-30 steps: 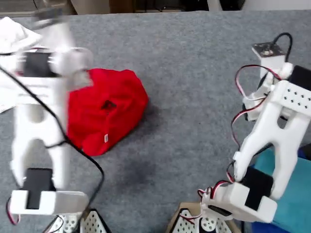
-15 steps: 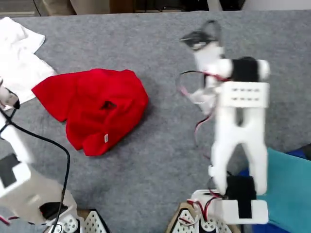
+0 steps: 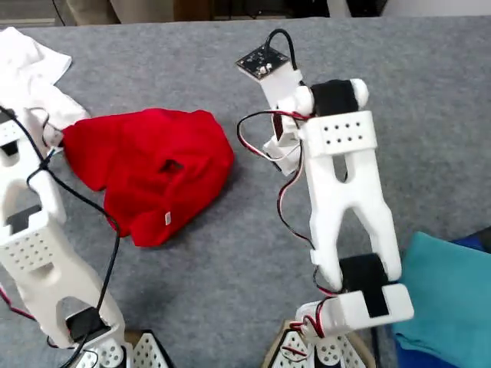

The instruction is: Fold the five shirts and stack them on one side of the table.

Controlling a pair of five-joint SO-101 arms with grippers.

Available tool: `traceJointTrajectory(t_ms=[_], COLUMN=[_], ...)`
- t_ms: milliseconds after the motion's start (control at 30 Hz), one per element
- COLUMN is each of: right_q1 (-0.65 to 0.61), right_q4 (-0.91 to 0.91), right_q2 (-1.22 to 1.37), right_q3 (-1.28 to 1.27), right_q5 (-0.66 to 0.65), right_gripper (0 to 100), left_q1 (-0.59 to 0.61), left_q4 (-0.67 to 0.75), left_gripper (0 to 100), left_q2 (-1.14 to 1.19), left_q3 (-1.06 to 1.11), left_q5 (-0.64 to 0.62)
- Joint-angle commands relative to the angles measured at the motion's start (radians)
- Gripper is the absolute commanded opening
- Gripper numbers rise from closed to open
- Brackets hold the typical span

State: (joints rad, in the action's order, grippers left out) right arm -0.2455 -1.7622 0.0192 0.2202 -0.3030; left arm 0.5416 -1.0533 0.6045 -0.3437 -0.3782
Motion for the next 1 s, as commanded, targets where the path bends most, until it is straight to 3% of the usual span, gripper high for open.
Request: traceJointTrajectory(t_ms=[0, 233, 367, 433, 800, 967], right_q1=[-0.012, -0.012, -0.007, 0.012, 0.183, 0.223], right_q4=[0.005, 0.008, 0.008, 0.009, 0.006, 0.005], right_q2=[0.018, 0.044, 0.059, 0.071, 0.173, 0.174], right_q3=[0.05, 0.047, 0.047, 0.047, 0.048, 0.048], right_q5=[0.011, 0.003, 0.003, 0.003, 0.002, 0.002], right_gripper=[0.7, 0.7, 0.7, 0.7, 0.7, 0.7], left_q1=[-0.044, -0.114, -0.135, -0.143, -0.316, -0.376], left_q4=[-0.025, -0.046, -0.046, -0.064, -0.45, -0.522], left_gripper=[15, 14, 1, 3, 2, 2], left_q2=[0.03, 0.185, 0.203, 0.193, 0.136, 0.136], left_q3=[-0.144, -0.224, -0.226, -0.227, -0.569, -0.7], left_q5=[-0.029, -0.034, -0.031, -0.034, -0.029, -0.028])
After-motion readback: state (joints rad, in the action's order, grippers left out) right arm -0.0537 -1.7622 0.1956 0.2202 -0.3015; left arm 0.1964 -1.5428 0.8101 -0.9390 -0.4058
